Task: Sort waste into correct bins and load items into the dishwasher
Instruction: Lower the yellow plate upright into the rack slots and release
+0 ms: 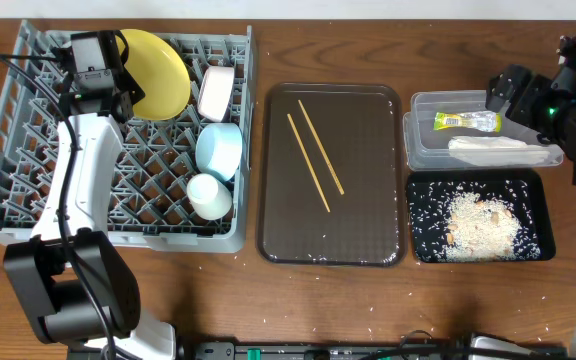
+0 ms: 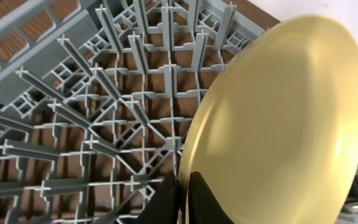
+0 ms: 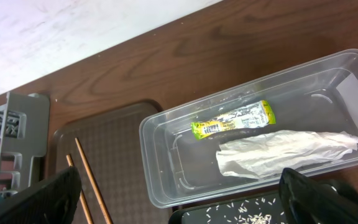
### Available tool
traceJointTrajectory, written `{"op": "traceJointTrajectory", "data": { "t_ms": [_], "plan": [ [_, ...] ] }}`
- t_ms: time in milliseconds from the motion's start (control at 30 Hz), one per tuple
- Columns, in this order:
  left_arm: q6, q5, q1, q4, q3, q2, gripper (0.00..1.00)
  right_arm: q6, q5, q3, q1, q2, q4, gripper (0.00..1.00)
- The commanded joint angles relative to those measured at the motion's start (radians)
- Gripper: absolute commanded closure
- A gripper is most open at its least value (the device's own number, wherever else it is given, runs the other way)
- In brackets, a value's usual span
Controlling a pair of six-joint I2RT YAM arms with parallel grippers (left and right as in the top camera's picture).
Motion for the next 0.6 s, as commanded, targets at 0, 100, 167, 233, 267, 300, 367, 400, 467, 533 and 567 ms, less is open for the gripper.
{"op": "traceJointTrajectory", "data": {
  "t_ms": [0,100,167,233,267,300,367,400,467,533,567],
  "plan": [
    [0.052,-0.023,0.000,0.000,-0.007,0.002,0.92,0.012,-0.005,0.012,-0.003,0.001,-0.001,0.01],
    [0.053,-0.022,-0.002,0.001,-0.007,0.002,0.93,0.012,-0.005,0.012,-0.003,0.001,-0.001,0.01],
    [0.053,-0.021,-0.008,0.000,-0.006,0.000,0.92,0.012,-0.005,0.012,-0.003,0.001,-0.001,0.01],
    [0.053,-0.021,-0.019,-0.002,-0.006,-0.005,0.92,0.012,-0.005,0.012,-0.003,0.001,-0.001,0.01],
    [0.053,-0.021,-0.026,-0.003,-0.006,-0.006,0.92,0.012,-0.005,0.012,-0.003,0.001,-0.001,0.01],
    [0.053,-0.021,-0.032,-0.003,-0.006,-0.008,0.92,0.012,-0.005,0.012,-0.003,0.001,-0.001,0.01],
    [0.053,-0.021,-0.047,-0.003,-0.006,-0.015,0.92,0.012,-0.005,0.012,-0.003,0.001,-0.001,0.01],
    [0.053,-0.021,-0.055,-0.002,-0.006,-0.019,0.92,0.012,-0.005,0.012,-0.003,0.001,-0.001,0.01],
    [0.053,-0.021,-0.072,-0.002,-0.006,-0.030,0.92,0.012,-0.005,0.012,-0.003,0.001,-0.001,0.01],
    [0.053,-0.021,-0.086,-0.002,-0.006,-0.042,0.92,0.012,-0.005,0.012,-0.003,0.001,-0.001,0.01],
    [0.053,-0.021,-0.091,-0.002,-0.006,-0.046,0.92,0.012,-0.005,0.012,-0.003,0.001,-0.001,0.01]
  ]
}}
